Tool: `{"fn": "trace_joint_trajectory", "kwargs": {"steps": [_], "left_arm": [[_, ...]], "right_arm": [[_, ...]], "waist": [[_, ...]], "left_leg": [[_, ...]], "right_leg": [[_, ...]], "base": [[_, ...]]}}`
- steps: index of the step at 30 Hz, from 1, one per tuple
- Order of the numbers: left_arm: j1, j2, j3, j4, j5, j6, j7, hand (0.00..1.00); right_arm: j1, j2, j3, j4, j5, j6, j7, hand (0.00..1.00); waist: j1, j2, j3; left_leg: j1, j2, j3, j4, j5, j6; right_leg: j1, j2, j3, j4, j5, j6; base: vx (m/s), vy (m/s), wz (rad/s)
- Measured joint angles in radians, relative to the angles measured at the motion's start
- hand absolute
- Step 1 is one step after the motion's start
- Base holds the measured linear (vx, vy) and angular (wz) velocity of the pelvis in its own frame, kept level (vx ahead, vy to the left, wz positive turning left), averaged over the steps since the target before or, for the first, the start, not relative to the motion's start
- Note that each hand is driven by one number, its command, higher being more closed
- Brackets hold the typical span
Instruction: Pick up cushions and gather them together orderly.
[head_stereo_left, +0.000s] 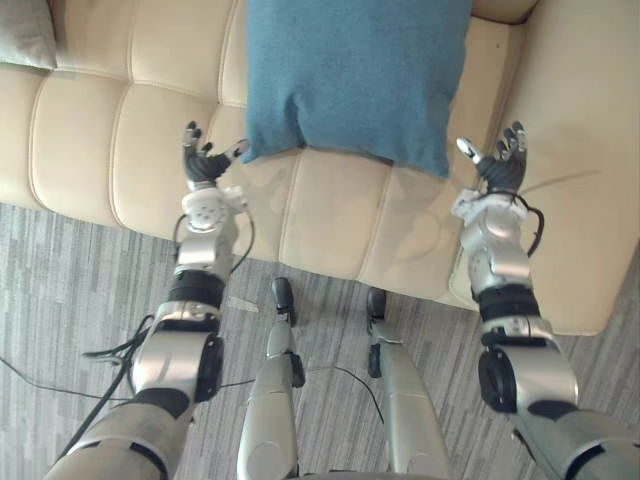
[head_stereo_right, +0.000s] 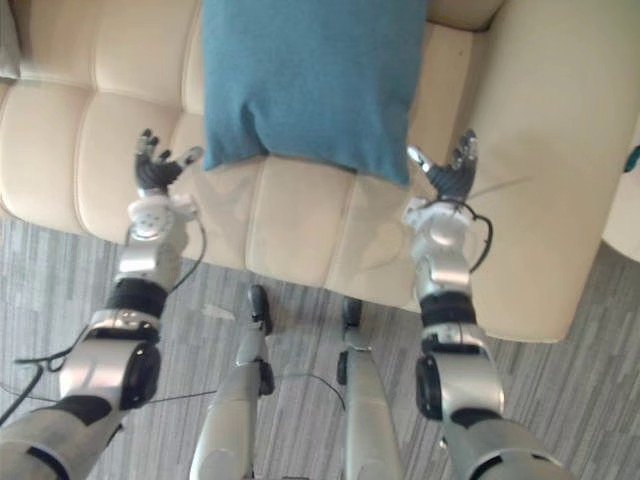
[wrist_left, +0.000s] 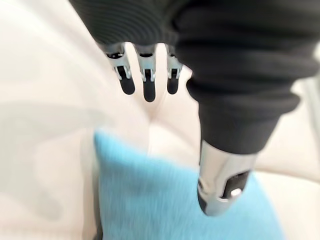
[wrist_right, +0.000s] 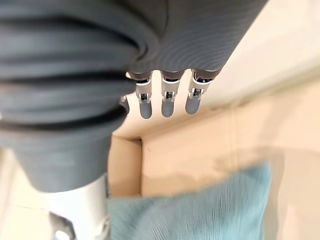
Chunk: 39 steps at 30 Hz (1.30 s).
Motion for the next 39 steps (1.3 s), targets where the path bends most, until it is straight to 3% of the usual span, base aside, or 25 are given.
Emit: {"fn": "trace_joint_trajectory", "kwargs": {"steps": [4, 8, 10, 15, 23, 32, 34, 35, 36, 37, 38, 39], "left_arm": [[0.272, -0.026, -0.066, -0.175, -0.006, -0.041, -0.038, 0.0], [0.469, -0.137, -0.086, -0.197, -0.008, -0.045, -0.089, 0.0], [0.58, -0.211, -0.079, -0.171, -0.031, -0.046, -0.093, 0.0], [0.776, -0.295, -0.015, 0.049, 0.02, -0.03, -0.146, 0.0], [0.794, -0.311, 0.136, 0.304, 0.184, 0.019, -0.172, 0.0], [0.783, -0.311, 0.157, 0.371, 0.236, 0.031, -0.173, 0.0], [0.761, -0.306, 0.152, 0.368, 0.254, 0.033, -0.173, 0.0], [0.755, -0.318, 0.162, 0.358, 0.271, 0.036, -0.173, 0.0], [0.757, -0.32, 0.171, 0.352, 0.272, 0.036, -0.172, 0.0], [0.749, -0.316, 0.171, 0.348, 0.274, 0.036, -0.172, 0.0], [0.748, -0.312, 0.17, 0.339, 0.274, 0.038, -0.172, 0.0], [0.754, -0.311, 0.17, 0.334, 0.274, 0.039, -0.172, 0.0]], "right_arm": [[0.284, 0.02, 0.044, -0.14, -0.037, -0.03, 0.092, 0.0], [0.481, 0.126, 0.032, -0.136, -0.037, -0.034, 0.155, 0.0], [0.569, 0.2, 0.01, -0.085, -0.033, -0.057, 0.173, 0.0], [0.708, 0.292, -0.026, 0.248, -0.01, -0.047, 0.236, 0.0], [0.709, 0.313, -0.089, 0.463, -0.038, -0.005, 0.245, 0.0], [0.662, 0.315, -0.103, 0.515, -0.106, 0.024, 0.232, 0.0], [0.639, 0.324, -0.099, 0.528, -0.116, 0.025, 0.23, 0.0], [0.626, 0.328, -0.094, 0.533, -0.119, 0.026, 0.23, 0.0], [0.615, 0.332, -0.093, 0.533, -0.124, 0.028, 0.229, 0.0], [0.61, 0.335, -0.09, 0.533, -0.127, 0.028, 0.23, 0.0], [0.611, 0.335, -0.09, 0.536, -0.138, 0.028, 0.23, 0.0], [0.611, 0.334, -0.09, 0.539, -0.145, 0.027, 0.23, 0.0]], "waist": [[0.0, -0.005, -0.009], [-0.001, -0.025, -0.051], [-0.002, -0.029, -0.061], [0.001, -0.032, -0.231], [0.016, -0.034, -0.321], [0.019, -0.042, -0.321], [0.019, -0.056, -0.297], [0.026, -0.038, -0.292], [0.032, -0.03, -0.289], [0.023, -0.034, -0.289], [0.02, -0.046, -0.293], [0.021, -0.053, -0.294]], "left_leg": [[0.105, -0.002, 0.005, 0.02, -0.04, 0.001], [0.161, -0.008, 0.006, 0.017, -0.046, 0.005], [0.228, -0.008, 0.009, 0.008, -0.06, 0.002], [0.363, -0.013, 0.032, -0.001, -0.109, -0.001], [0.497, -0.017, 0.088, -0.034, -0.133, -0.005], [0.547, -0.023, 0.145, -0.033, -0.15, -0.006], [0.552, -0.018, 0.159, -0.001, -0.163, 0.002], [0.533, 0.018, 0.164, 0.019, -0.18, 0.014], [0.521, 0.034, 0.165, 0.033, -0.18, 0.014], [0.505, 0.044, 0.151, 0.07, -0.178, 0.012], [0.499, 0.042, 0.133, 0.096, -0.177, 0.012], [0.491, 0.038, 0.127, 0.109, -0.178, 0.013]], "right_leg": [[0.113, -0.005, -0.003, -0.003, -0.028, 0.001], [0.173, -0.006, -0.008, -0.015, -0.036, 0.003], [0.248, -0.004, -0.009, -0.048, -0.037, 0.005], [0.412, -0.005, -0.003, -0.134, -0.041, 0.012], [0.532, -0.006, 0.039, -0.217, -0.025, 0.028], [0.556, -0.001, 0.097, -0.219, 0.008, 0.034], [0.554, -0.007, 0.067, -0.186, 0.012, 0.039], [0.546, 0.004, 0.061, -0.168, 0.019, 0.06], [0.508, 0.009, 0.029, -0.047, -0.024, 0.035], [0.452, -0.015, -0.027, 0.228, -0.101, 0.023], [0.451, -0.046, -0.036, 0.362, -0.123, 0.055], [0.457, -0.061, -0.034, 0.405, -0.123, 0.062]], "base": [[0.04, -0.033, -0.02], [0.08, -0.021, 0.0], [0.12, -0.002, -0.05], [0.14, 0.015, -0.07], [0.02, 0.022, -0.17], [0.02, 0.012, -0.23], [-0.05, -0.017, -0.14], [-0.07, -0.005, -0.17], [-0.08, -0.017, 0.0], [-0.03, -0.062, 0.33], [0.01, -0.102, 0.41], [-0.02, -0.226, 0.51]]}}
